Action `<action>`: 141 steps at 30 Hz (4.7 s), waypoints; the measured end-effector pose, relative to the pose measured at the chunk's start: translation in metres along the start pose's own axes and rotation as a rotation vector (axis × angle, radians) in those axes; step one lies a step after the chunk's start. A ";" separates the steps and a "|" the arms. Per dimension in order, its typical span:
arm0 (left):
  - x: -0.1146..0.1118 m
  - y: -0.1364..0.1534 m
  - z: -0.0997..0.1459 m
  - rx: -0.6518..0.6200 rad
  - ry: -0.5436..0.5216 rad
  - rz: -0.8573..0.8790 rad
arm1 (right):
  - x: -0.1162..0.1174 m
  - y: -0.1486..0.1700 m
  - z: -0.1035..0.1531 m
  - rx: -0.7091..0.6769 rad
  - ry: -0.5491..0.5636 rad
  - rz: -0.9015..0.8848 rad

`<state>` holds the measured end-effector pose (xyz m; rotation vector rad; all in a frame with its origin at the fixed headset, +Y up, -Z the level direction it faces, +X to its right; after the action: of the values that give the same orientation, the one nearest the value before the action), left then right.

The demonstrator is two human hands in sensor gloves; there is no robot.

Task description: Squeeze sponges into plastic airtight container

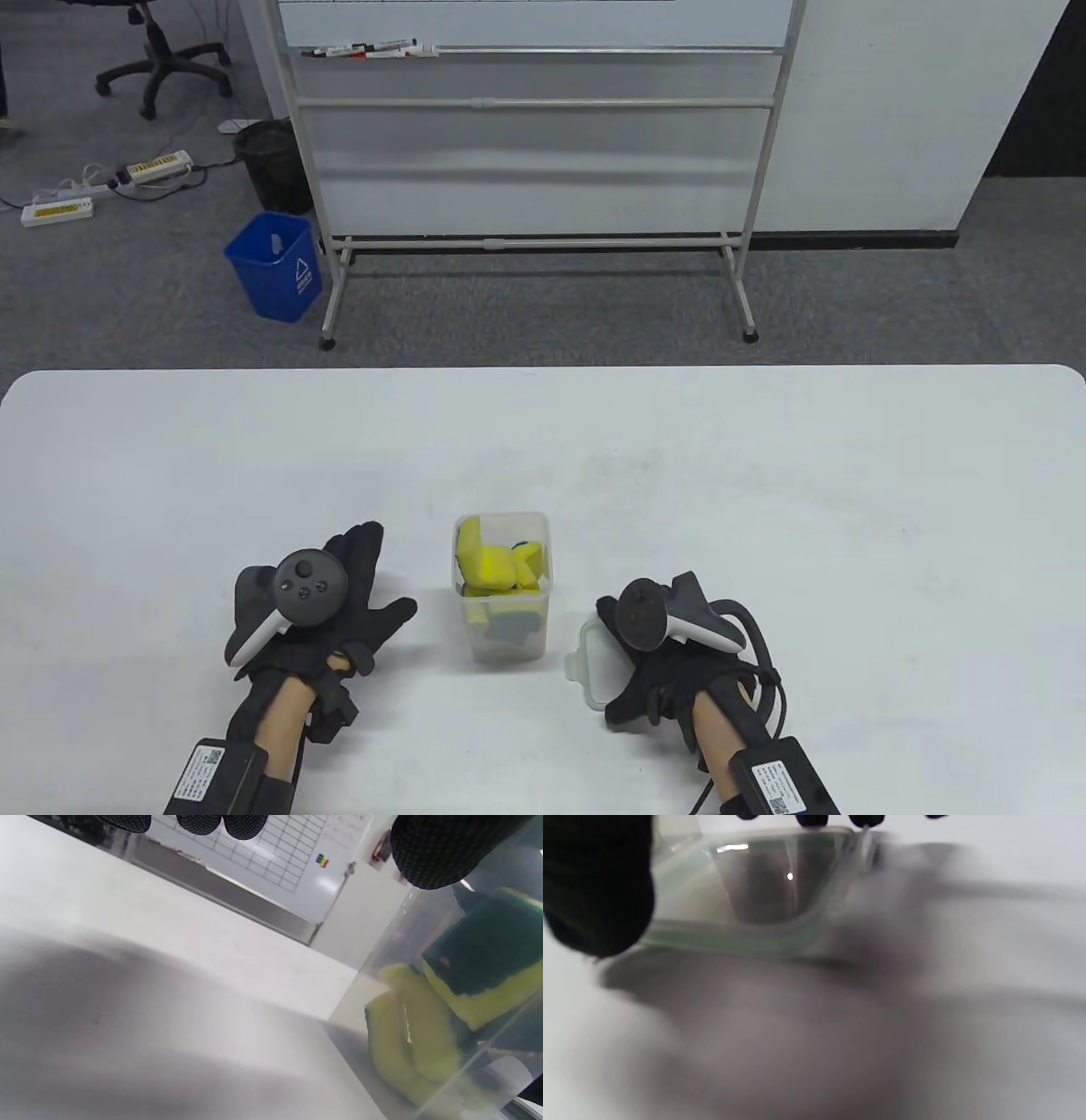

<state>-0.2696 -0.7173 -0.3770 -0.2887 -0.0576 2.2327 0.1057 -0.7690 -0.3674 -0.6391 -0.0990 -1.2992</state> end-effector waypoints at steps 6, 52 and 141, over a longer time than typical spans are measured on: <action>0.000 0.000 0.001 -0.002 -0.010 -0.003 | -0.006 -0.010 0.000 -0.001 0.099 0.065; 0.056 -0.110 0.026 -0.572 -0.117 0.729 | -0.175 -0.062 0.156 -0.020 1.418 0.064; 0.017 -0.072 -0.026 0.040 -0.193 0.482 | -0.107 0.000 0.033 0.234 0.634 -1.049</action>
<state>-0.2185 -0.6603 -0.3953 -0.0648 -0.0508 2.7321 0.0842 -0.6607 -0.3851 0.1116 -0.0603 -2.3996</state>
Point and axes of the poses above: the tracker on the back of each hand, its own y axis roughly to the little-finger side, its own z axis roughly from the fingertips to the wrist, x = y × z, the point moved 1 cm from there along -z, roughly from the wrist to the fingertips, and after that the axes turned 14 degrees about z, right-handed, at the moved point
